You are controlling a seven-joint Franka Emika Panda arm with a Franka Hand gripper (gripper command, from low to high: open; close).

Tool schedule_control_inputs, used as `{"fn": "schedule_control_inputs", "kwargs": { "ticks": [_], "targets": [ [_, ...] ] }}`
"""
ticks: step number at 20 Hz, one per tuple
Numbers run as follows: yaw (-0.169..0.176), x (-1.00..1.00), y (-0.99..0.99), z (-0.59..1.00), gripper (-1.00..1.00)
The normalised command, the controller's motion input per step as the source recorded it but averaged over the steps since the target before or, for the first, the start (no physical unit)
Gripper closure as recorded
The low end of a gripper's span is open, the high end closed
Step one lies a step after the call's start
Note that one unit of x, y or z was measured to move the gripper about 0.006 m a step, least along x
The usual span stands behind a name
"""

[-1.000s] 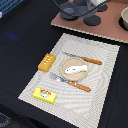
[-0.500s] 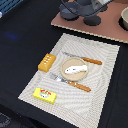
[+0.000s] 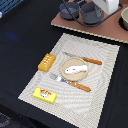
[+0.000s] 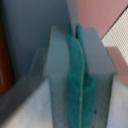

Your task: Interact with the objects in diverse but meaningful ways.

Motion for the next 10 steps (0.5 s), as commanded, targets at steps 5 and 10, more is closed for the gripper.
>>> {"fn": "schedule_control_inputs", "kwargs": {
  "ticks": [5, 10],
  "targets": [
    [0.066, 0.22, 0.58, 0.48, 1.00],
    [0.046, 0.03, 0.54, 0.47, 1.00]
  ]
}}
